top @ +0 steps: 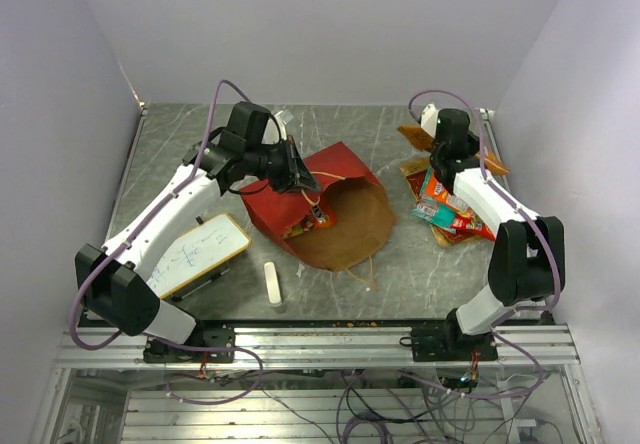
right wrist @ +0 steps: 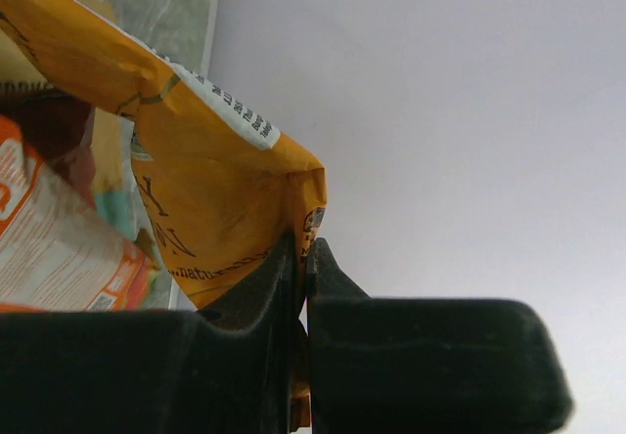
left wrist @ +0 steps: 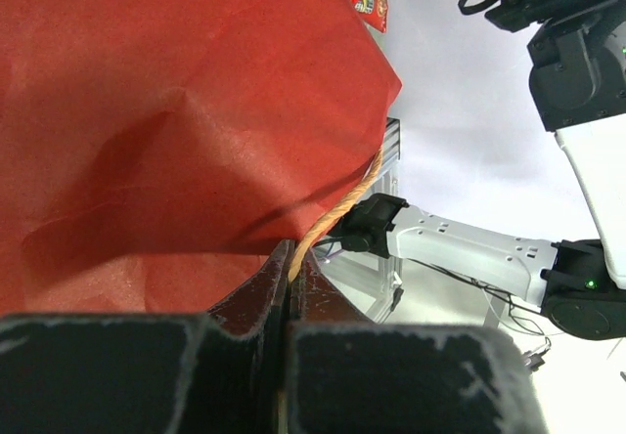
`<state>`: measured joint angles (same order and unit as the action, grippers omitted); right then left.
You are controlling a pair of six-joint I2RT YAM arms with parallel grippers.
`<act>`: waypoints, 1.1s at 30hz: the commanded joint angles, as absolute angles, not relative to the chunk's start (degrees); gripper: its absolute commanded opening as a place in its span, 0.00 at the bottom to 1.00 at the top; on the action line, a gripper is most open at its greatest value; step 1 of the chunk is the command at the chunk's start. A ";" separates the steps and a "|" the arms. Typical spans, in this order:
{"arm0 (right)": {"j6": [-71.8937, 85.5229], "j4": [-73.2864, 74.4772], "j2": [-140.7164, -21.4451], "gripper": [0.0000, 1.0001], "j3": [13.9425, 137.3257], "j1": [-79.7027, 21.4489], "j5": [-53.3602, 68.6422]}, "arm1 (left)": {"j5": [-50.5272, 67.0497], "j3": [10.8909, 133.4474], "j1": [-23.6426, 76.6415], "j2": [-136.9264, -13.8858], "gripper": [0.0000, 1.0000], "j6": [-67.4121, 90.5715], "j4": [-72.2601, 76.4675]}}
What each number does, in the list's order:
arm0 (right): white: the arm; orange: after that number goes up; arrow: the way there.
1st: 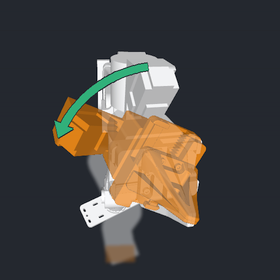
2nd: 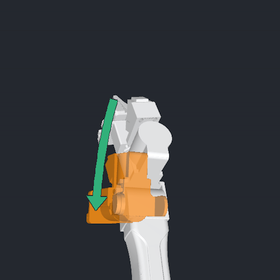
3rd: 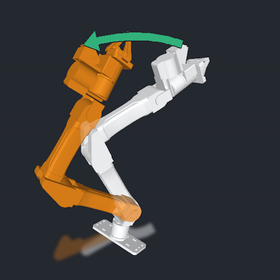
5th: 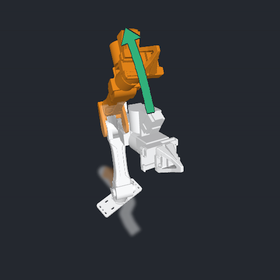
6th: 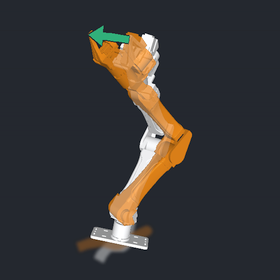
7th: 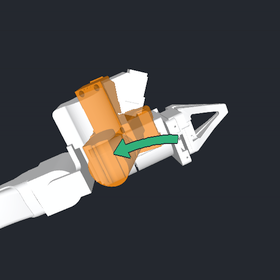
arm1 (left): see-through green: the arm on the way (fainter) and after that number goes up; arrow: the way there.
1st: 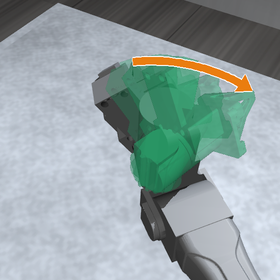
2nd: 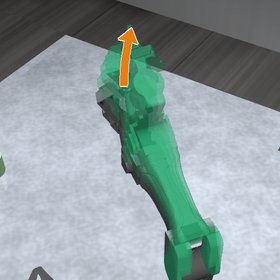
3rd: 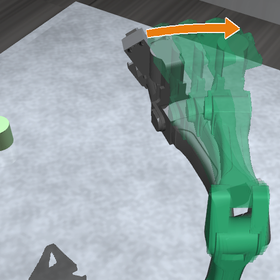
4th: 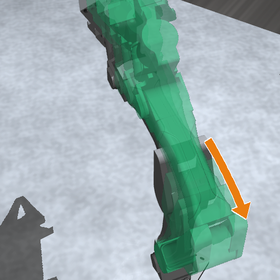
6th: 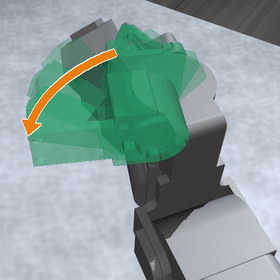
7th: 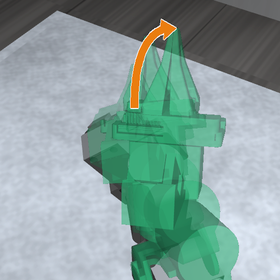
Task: Take the snacks out of the paper bag
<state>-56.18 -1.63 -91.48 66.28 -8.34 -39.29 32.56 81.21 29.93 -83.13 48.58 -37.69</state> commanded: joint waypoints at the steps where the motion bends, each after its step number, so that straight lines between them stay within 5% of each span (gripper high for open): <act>1: -54.03 -3.69 -89.17 0.00 63.79 -8.09 -41.79 | 32.66 82.36 28.79 -82.11 0.07 46.76 -39.24; 16: -31.71 7.99 -83.66 0.00 56.78 -10.41 -39.71 | 34.50 80.22 28.51 -81.18 0.07 48.04 -37.66; 33: -25.08 9.83 -83.23 0.00 48.94 -16.37 -35.55 | 33.81 76.49 28.50 -76.95 0.07 51.62 -35.84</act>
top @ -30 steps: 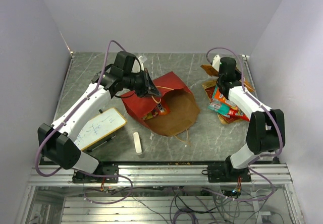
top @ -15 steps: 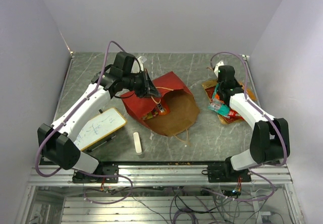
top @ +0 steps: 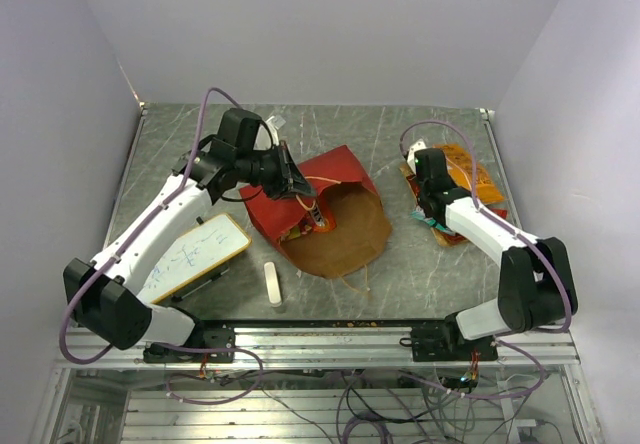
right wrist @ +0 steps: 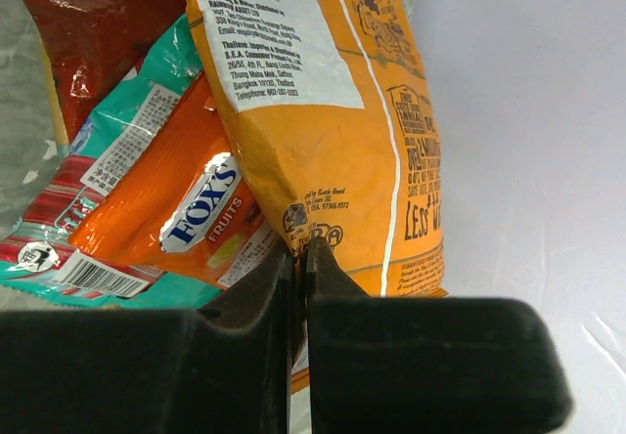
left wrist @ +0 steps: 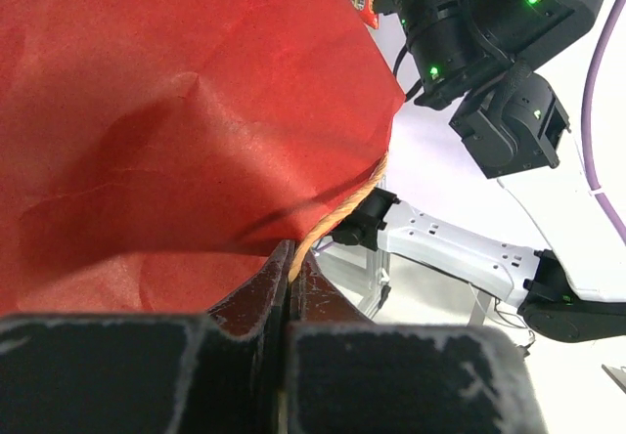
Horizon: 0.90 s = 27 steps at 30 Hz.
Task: Take the snacks out of the paper bag
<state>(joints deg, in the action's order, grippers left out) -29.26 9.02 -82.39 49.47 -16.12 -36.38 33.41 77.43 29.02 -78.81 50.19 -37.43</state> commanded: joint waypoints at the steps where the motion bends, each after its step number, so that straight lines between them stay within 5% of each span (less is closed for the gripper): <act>1: -24.37 9.98 -83.07 0.00 48.58 -16.35 -35.59 | 33.79 76.47 28.44 -76.69 0.07 51.92 -35.81; 4: -23.26 9.78 -81.26 0.00 46.77 -16.35 -34.85 | 33.16 76.91 28.48 -76.25 0.07 52.82 -35.41; 11: -21.33 12.48 -75.98 0.22 47.28 -16.35 -30.38 | 32.98 78.00 28.49 -77.00 0.07 52.96 -35.56; 16: -20.26 18.04 -70.23 0.49 51.15 -16.34 -24.82 | 33.16 78.27 28.53 -77.64 0.07 52.65 -35.74; 27: -14.44 18.61 -52.96 0.63 47.81 -18.12 13.48 | 35.45 76.68 28.67 -78.69 0.07 50.20 -38.04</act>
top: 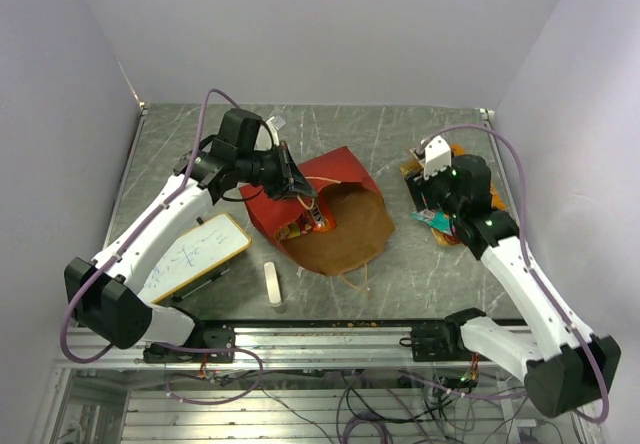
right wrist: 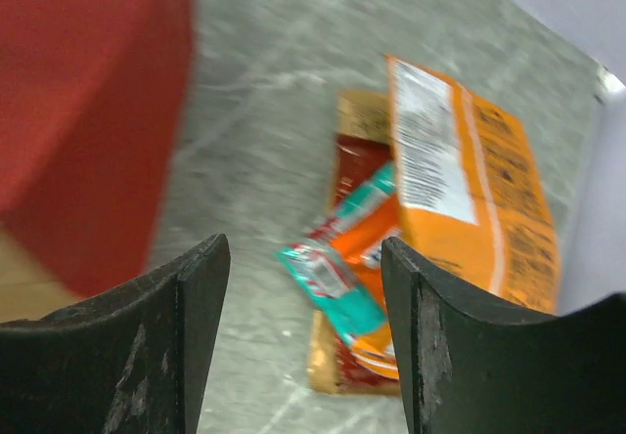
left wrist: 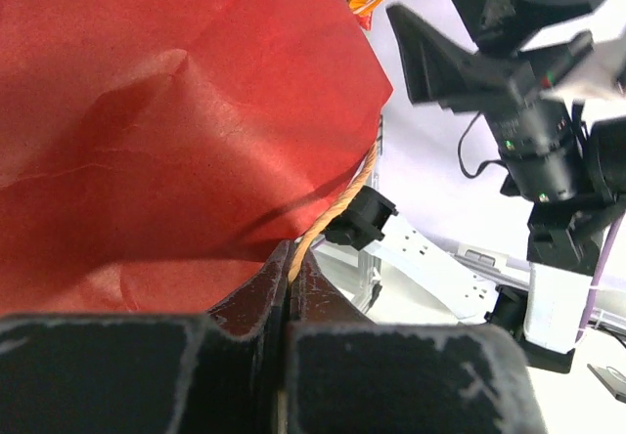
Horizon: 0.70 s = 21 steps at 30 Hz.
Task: Take the snacks out of the paper bag
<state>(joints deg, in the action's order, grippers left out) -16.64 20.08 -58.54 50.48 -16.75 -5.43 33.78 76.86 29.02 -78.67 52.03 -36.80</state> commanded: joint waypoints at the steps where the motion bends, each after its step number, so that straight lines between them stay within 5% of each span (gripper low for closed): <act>1: -14.54 17.29 -51.12 0.64 46.86 -18.37 18.00 | 35.62 76.52 28.75 -78.48 0.07 50.19 -38.11; 9: -12.08 11.49 -41.93 0.67 39.73 -23.34 37.04 | 32.46 73.26 30.14 -73.07 0.07 53.77 -34.93; 21: -24.42 5.55 -43.29 0.66 36.21 -43.30 36.15 | 30.59 76.20 30.12 -75.38 0.07 54.96 -34.60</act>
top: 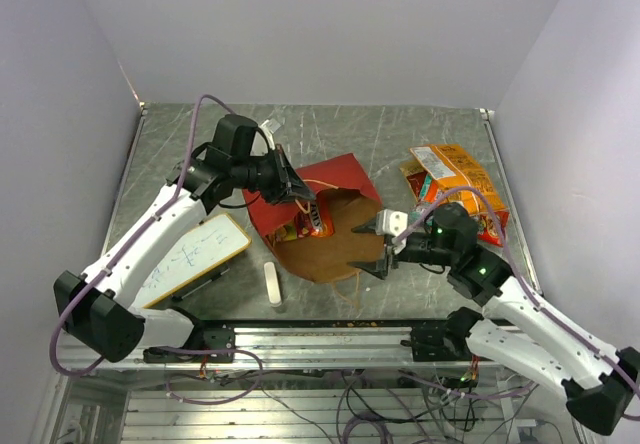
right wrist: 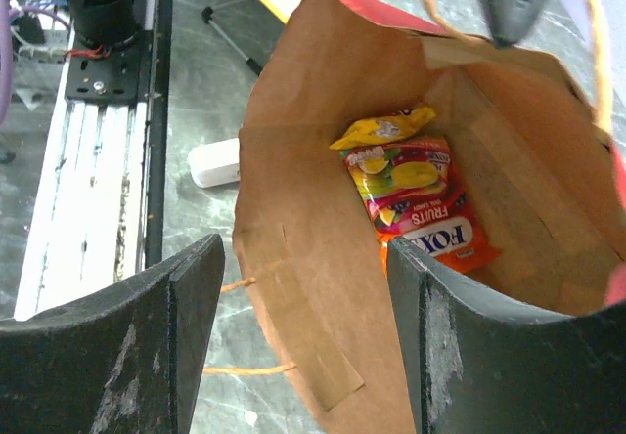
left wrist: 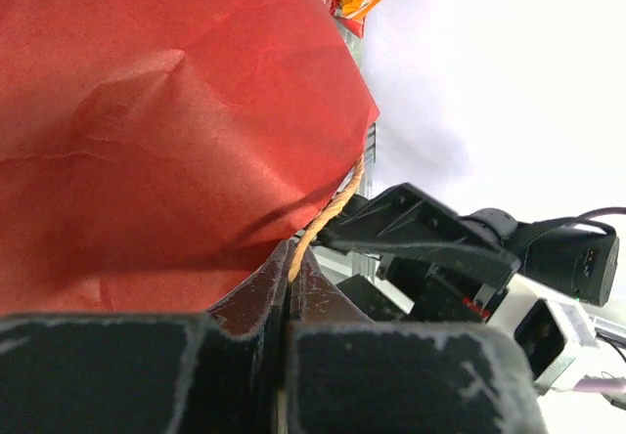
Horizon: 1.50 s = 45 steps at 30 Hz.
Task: Take the snacks out of the paper bag
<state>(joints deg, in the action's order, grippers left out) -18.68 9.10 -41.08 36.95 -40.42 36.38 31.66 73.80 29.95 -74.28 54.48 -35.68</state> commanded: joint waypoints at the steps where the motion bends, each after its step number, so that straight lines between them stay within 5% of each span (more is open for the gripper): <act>1: -25.78 4.67 -44.33 0.66 35.83 -44.19 36.17 | 30.66 76.01 30.14 -75.41 0.07 55.16 -34.56; 14: -42.50 -21.57 -71.14 0.68 31.92 -55.22 12.50 | 29.26 79.11 30.19 -76.78 0.07 53.84 -40.25; 40: -54.66 -35.61 -108.23 0.73 47.32 -50.55 14.28 | 27.60 84.85 30.04 -80.84 0.07 48.36 -48.53; 45: -53.43 -38.15 -112.80 0.63 50.90 -50.37 13.17 | 26.66 88.06 27.85 -81.80 0.07 46.05 -51.76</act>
